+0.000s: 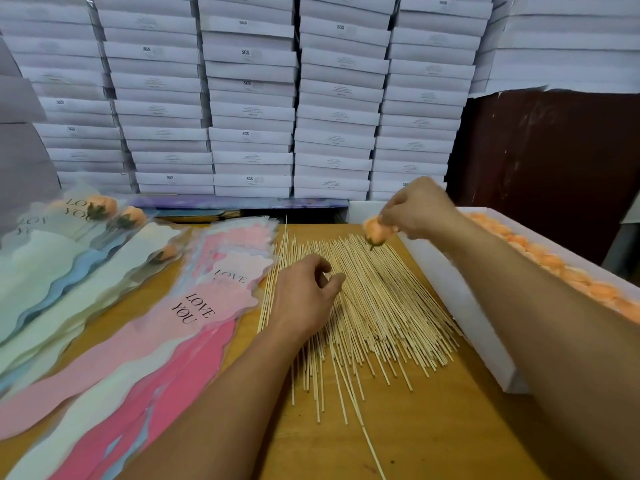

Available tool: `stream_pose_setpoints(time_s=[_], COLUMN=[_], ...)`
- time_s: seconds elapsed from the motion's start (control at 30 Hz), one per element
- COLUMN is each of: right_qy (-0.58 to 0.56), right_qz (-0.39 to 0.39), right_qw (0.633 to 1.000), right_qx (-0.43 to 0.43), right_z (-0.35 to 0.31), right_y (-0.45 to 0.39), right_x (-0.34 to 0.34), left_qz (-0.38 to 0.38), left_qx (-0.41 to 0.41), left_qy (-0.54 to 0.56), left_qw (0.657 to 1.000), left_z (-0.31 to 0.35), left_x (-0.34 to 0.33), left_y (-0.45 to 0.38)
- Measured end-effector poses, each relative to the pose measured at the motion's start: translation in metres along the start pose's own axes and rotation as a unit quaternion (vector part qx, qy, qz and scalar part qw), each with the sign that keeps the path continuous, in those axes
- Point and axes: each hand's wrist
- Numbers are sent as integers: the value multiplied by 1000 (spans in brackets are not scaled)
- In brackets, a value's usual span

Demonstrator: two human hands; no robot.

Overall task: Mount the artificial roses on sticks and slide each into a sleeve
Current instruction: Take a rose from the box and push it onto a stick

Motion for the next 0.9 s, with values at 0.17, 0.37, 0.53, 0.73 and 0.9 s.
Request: stream_pose_setpoints(time_s=[0.17,0.37,0.53,0.73,0.9], right_qy=[23,-35,-91,177,217], right_qz=[-49,-51,-22,-76,-81], right_qw=[998,997,995,981,972], right_qx=[31,44,37,-27,-32], right_z=[-23,-24,2,2,-11], right_y=[26,35,30,19,5], right_x=[-53,-73,-86,-120,-120], left_qz=[-35,-4,37,49,53], left_qx=[-44,-19,13,64,71], left_qy=[77,52,102,164,184], left_qw=[995,998,994,983,979], left_z=[1,1,-2,-3,-3], left_x=[5,7,9,12,14], left_y=[2,2,1,-2,-1])
Point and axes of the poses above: each hand's wrist, its own y-axis away from the middle knuckle, its own x-axis out of the back of the hand, z = x × y, and after that the axes turned 14 degrees about -z, right-handed
